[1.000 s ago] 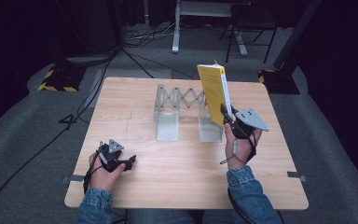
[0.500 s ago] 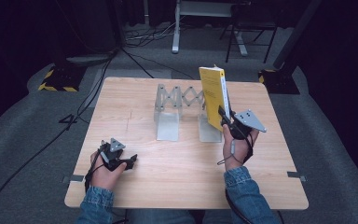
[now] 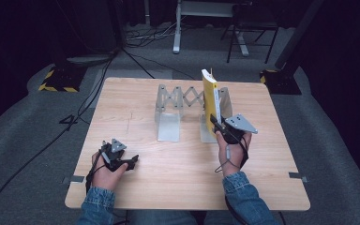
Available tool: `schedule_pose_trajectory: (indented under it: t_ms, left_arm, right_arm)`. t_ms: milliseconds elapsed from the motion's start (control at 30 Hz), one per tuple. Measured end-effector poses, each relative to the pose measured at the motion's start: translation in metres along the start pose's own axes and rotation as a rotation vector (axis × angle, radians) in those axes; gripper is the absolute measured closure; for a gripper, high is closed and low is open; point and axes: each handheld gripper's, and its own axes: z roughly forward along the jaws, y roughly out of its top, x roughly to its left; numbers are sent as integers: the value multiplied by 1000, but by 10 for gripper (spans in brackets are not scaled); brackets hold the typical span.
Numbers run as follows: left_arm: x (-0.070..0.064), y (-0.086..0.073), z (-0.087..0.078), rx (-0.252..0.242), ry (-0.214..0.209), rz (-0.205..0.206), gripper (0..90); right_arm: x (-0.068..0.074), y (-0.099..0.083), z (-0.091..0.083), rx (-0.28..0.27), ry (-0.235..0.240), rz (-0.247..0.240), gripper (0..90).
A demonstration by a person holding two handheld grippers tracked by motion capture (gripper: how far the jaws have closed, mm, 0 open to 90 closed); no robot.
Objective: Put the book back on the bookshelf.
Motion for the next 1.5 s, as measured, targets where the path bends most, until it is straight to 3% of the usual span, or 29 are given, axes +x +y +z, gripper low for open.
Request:
schedule_pose_trajectory:
  t_ms: [167,233,333,567,900,1167,1300,1333,1367,1400,1500]
  left_arm:
    - [0,0,0,-2,0,2,275]
    - [0,0,0,-2,0,2,275]
    - [0,0,0,-2,0,1,276]
    - [0,-1,-1,0,-1,6,276]
    - [1,-1,-1,0,-2,1,275]
    - [2,-1,-1,0,-9,0,266]
    - [2,-1,-1,1,-7,3,256]
    - [2,-1,-1,0,-6,3,256]
    - [2,-2,-2,2,-7,1,256]
    - [2,-3,-3,2,-6,0,255]
    - [2,-4,-4,1,-4,1,253]
  right_arm:
    - [0,-17,6,63,17,38,747]
    - [0,-20,5,61,24,45,747]
    - [3,-21,5,75,24,9,746]
    - [7,-37,12,148,31,-10,743]
    - [5,-39,18,132,17,-10,740]
    - [1,-38,17,154,18,-10,711]
    - [0,-35,13,143,18,-12,612]
    - [0,-30,10,130,16,-20,493]
    - [0,-30,10,130,16,-20,493]
    - [0,-26,5,111,11,-18,410]
    - [0,-19,-2,85,6,-17,346]
